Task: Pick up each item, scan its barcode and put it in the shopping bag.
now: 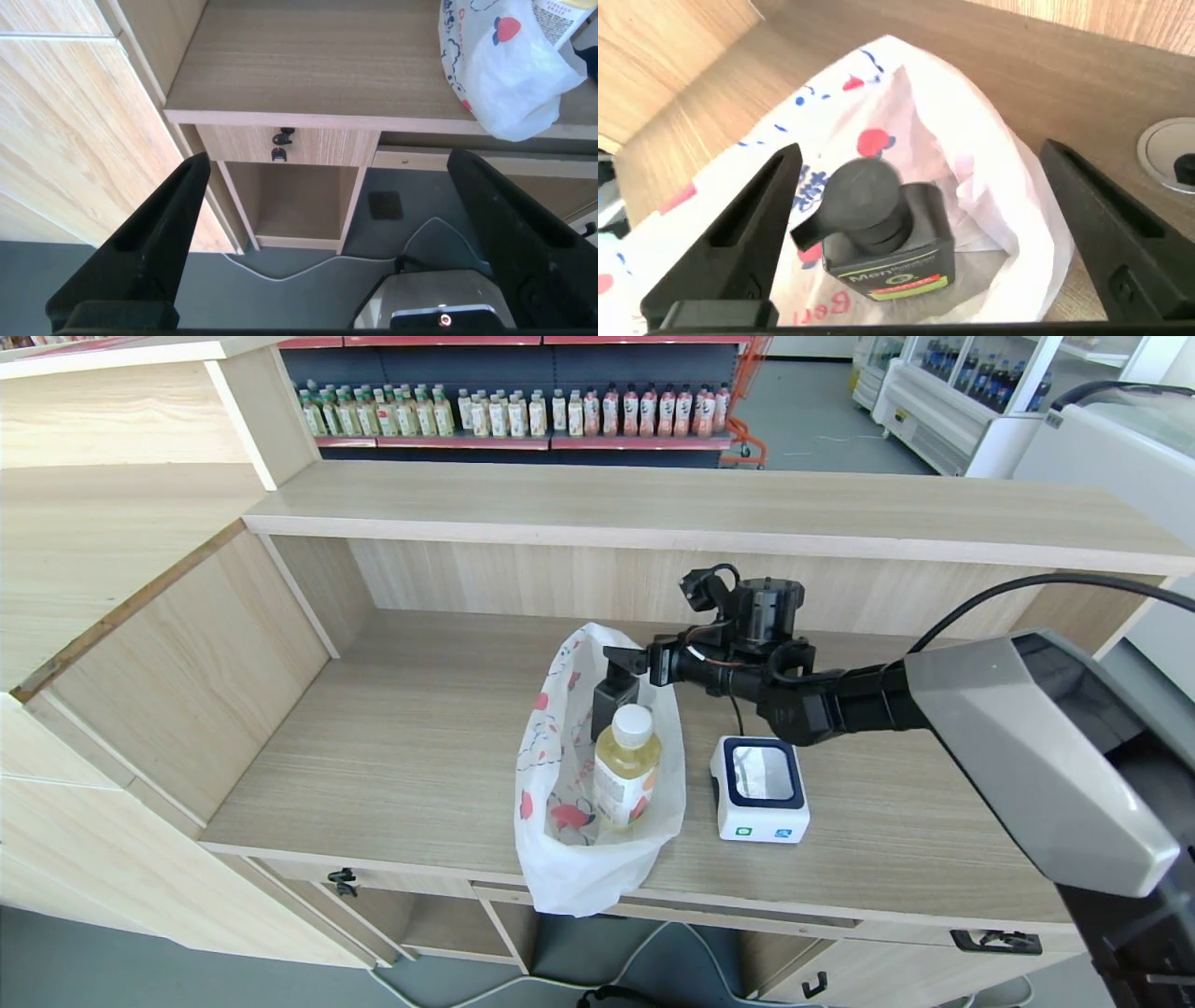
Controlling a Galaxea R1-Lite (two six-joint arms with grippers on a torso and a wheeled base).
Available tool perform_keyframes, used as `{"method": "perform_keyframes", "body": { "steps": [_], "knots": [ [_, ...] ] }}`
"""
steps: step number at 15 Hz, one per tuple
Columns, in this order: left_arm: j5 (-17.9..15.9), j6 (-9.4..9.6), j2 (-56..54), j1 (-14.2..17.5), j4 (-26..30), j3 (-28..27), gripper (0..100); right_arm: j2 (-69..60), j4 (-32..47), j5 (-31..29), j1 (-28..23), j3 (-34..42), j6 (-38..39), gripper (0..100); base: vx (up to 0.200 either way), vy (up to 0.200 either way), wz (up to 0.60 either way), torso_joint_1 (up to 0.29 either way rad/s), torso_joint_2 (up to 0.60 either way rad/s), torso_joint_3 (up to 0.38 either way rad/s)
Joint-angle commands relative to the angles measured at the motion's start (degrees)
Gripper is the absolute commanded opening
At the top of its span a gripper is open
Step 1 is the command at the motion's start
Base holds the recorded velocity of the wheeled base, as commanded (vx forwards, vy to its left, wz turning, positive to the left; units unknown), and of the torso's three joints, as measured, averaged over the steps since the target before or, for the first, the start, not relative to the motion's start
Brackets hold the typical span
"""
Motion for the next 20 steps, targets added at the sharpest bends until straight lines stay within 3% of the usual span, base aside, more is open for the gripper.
{"method": "perform_keyframes", "body": {
  "steps": [1,4,7,9,11,13,15,16,20],
  "knots": [
    [-0.01,0.06,-0.02,0.0,0.0,0.0,100,-5.15,0.02,0.05,0.49,3.79,0.7,100,0.0,0.0,0.0,0.0,0.0,0.0],
    [-0.01,-0.12,-0.02,0.0,0.0,0.0,100,-8.93,-0.42,1.1,0.67,8.19,1.05,100,0.0,0.0,0.0,0.0,0.0,0.0],
    [-0.01,-0.12,-0.02,0.0,0.0,0.0,100,-18.43,0.1,0.93,-2.32,14.25,1.75,100,0.0,0.0,0.0,0.0,0.0,0.0],
    [-0.01,-0.12,-0.02,0.0,0.0,0.0,100,-26.16,0.81,0.75,-5.04,20.49,1.67,100,0.0,0.0,0.0,0.0,0.0,0.0],
    [-0.01,-0.12,-0.02,0.0,0.0,0.0,100,-39.69,7.22,-0.04,-7.77,29.89,-0.09,100,0.0,0.0,0.0,0.0,0.0,0.0],
    [-0.01,-0.12,-0.02,0.0,0.0,0.0,100,-53.93,16.1,-7.6,-10.49,39.47,-5.45,100,0.0,0.0,0.0,0.0,0.0,0.0],
    [-0.01,-0.12,-0.02,0.09,0.0,0.0,100,-63.07,18.74,-13.48,-12.34,46.51,-6.24,100,0.0,0.0,0.0,0.0,0.0,0.0],
    [-0.01,-0.12,-0.02,0.0,0.0,0.0,100,-72.04,22.6,-16.39,-15.85,53.19,-7.21,100,0.0,0.0,0.0,0.0,0.0,0.0],
    [-0.01,-0.12,-0.02,0.0,0.0,0.0,100,-91.46,32.71,-23.68,-19.46,66.54,-6.86,100,0.0,0.0,0.0,0.0,0.0,0.0]
  ]
}}
